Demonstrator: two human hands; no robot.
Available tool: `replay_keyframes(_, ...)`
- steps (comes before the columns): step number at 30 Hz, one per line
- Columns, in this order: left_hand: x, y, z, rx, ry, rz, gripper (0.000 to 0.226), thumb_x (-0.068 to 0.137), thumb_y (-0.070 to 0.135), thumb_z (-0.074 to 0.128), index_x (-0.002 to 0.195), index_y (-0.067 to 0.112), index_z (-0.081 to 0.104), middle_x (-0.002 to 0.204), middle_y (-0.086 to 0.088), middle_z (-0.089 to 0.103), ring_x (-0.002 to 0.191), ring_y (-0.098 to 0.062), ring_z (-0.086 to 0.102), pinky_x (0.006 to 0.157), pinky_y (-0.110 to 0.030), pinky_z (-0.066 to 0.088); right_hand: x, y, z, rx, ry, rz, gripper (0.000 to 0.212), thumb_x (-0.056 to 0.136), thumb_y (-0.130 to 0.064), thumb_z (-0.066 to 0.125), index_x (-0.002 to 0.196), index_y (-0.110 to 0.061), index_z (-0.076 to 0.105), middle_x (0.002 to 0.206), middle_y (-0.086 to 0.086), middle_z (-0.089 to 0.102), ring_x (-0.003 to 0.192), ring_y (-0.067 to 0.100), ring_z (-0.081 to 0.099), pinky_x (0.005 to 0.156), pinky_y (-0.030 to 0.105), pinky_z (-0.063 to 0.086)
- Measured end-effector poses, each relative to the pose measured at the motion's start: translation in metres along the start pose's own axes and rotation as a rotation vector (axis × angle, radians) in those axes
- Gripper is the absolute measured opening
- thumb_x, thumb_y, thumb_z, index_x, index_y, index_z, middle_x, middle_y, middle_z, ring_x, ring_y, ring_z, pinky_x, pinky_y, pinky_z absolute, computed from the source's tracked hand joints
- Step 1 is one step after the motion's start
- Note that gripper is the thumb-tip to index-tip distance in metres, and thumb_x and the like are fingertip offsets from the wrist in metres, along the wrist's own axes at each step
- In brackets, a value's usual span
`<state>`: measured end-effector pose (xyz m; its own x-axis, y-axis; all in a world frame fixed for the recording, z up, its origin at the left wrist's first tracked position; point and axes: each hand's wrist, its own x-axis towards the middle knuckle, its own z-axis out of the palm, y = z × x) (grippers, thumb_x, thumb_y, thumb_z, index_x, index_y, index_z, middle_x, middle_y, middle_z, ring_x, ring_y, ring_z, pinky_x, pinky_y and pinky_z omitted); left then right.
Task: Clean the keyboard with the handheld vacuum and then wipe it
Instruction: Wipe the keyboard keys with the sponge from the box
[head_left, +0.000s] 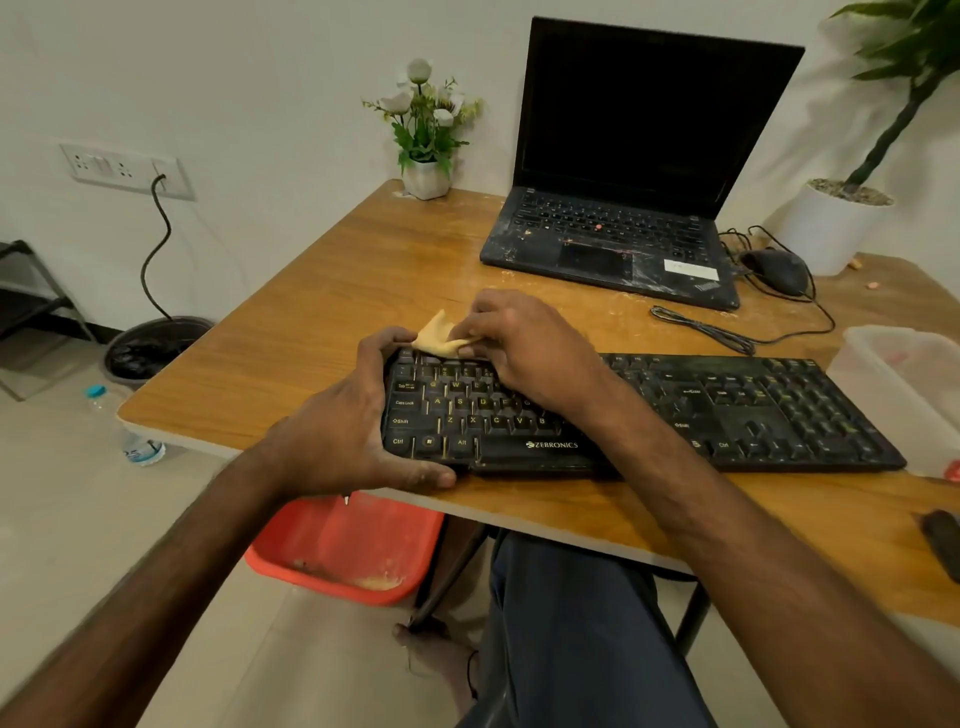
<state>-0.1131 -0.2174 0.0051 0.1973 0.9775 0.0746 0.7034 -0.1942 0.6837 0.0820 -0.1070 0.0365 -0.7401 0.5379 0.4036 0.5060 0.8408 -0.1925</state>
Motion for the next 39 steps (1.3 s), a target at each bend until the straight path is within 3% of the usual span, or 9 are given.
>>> replay_keyframes(3, 0.001, -0.001, -0.001, -0.013, -0.022, 0.01, 0.135, 0.054, 0.06, 0.089, 0.147, 0.043, -0.007, 0.13, 0.042, 0.029, 0.115, 0.027, 0.041, 0.091, -0.001, 0.04, 0.012, -0.002, 0.001, -0.013, -0.016, 0.054, 0.025, 0.092, -0.019, 0.065, 0.115, -0.013, 0.07, 0.104, -0.001, 0.061, 0.092, 0.007, 0.049, 0.084, 0.027, 0.046)
replay_keyframes(7, 0.001, -0.003, -0.001, -0.069, -0.032, -0.007, 0.144, 0.051, 0.059, 0.091, 0.144, 0.054, -0.019, 0.129, 0.036, 0.038, 0.114, 0.014, 0.053, 0.095, -0.015, 0.047, 0.017, -0.025, 0.011, 0.096, -0.029, -0.059, 0.023, 0.089, -0.016, 0.068, 0.112, -0.013, 0.072, 0.101, 0.001, 0.061, 0.091, 0.009, 0.051, 0.076, 0.022, 0.041)
replay_keyframes(16, 0.005, -0.006, 0.001, -0.076, 0.007, 0.007, 0.143, 0.045, 0.07, 0.09, 0.147, 0.05, -0.009, 0.158, 0.01, 0.029, 0.139, -0.007, 0.039, 0.116, -0.039, 0.039, 0.004, -0.001, -0.007, 0.136, -0.096, 0.074, 0.021, 0.088, -0.018, 0.07, 0.109, -0.018, 0.073, 0.102, -0.006, 0.062, 0.093, 0.007, 0.054, 0.081, 0.02, 0.043)
replay_keyframes(19, 0.006, -0.008, 0.002, -0.074, 0.017, 0.005, 0.145, 0.043, 0.073, 0.09, 0.148, 0.051, -0.008, 0.155, 0.009, 0.033, 0.142, -0.015, 0.036, 0.115, -0.048, 0.038, 0.011, -0.012, 0.002, 0.114, -0.063, 0.058, 0.022, 0.09, -0.019, 0.068, 0.111, -0.017, 0.072, 0.1, -0.011, 0.057, 0.092, 0.005, 0.051, 0.075, 0.013, 0.036)
replay_keyframes(22, 0.005, -0.01, 0.002, -0.078, 0.043, -0.008, 0.146, 0.043, 0.073, 0.091, 0.149, 0.049, -0.006, 0.15, 0.008, 0.037, 0.141, -0.02, 0.037, 0.115, -0.051, 0.037, 0.02, -0.021, 0.011, 0.064, -0.069, -0.004, 0.023, 0.092, -0.018, 0.065, 0.114, -0.016, 0.071, 0.101, -0.003, 0.059, 0.092, 0.01, 0.051, 0.074, 0.021, 0.038)
replay_keyframes(31, 0.002, -0.004, 0.0, -0.044, 0.041, -0.006, 0.136, 0.042, 0.081, 0.082, 0.143, 0.054, -0.005, 0.151, 0.008, 0.033, 0.145, -0.007, 0.028, 0.124, -0.052, 0.017, -0.017, 0.032, -0.025, 0.037, -0.096, 0.155, 0.021, 0.09, -0.016, 0.066, 0.11, -0.016, 0.073, 0.1, -0.003, 0.063, 0.091, 0.012, 0.055, 0.08, 0.03, 0.046)
replay_keyframes(33, 0.002, -0.001, -0.002, -0.023, 0.02, -0.013, 0.144, 0.041, 0.081, 0.08, 0.148, 0.049, -0.011, 0.155, 0.01, 0.027, 0.141, 0.008, 0.019, 0.124, -0.054, 0.012, -0.025, 0.035, -0.026, 0.033, -0.074, 0.176, 0.022, 0.089, -0.015, 0.067, 0.111, -0.015, 0.073, 0.1, -0.002, 0.062, 0.092, 0.012, 0.054, 0.081, 0.03, 0.046)
replay_keyframes(36, 0.002, 0.006, -0.003, 0.006, -0.018, -0.011, 0.151, 0.04, 0.078, 0.078, 0.152, 0.043, -0.018, 0.151, 0.03, 0.019, 0.118, 0.041, 0.003, 0.124, -0.055, 0.007, -0.013, 0.013, -0.016, 0.046, -0.087, 0.124, 0.024, 0.091, -0.016, 0.065, 0.114, -0.014, 0.071, 0.103, -0.001, 0.062, 0.093, 0.012, 0.053, 0.078, 0.017, 0.037)
replay_keyframes(39, 0.0, 0.007, -0.004, 0.016, -0.008, -0.005, 0.152, 0.042, 0.077, 0.08, 0.152, 0.042, -0.018, 0.138, 0.046, 0.011, 0.116, 0.042, 0.004, 0.124, -0.056, 0.009, 0.01, -0.016, 0.001, 0.023, -0.091, 0.04, 0.025, 0.091, -0.016, 0.065, 0.116, -0.015, 0.07, 0.107, -0.001, 0.061, 0.095, 0.01, 0.053, 0.073, 0.012, 0.03)
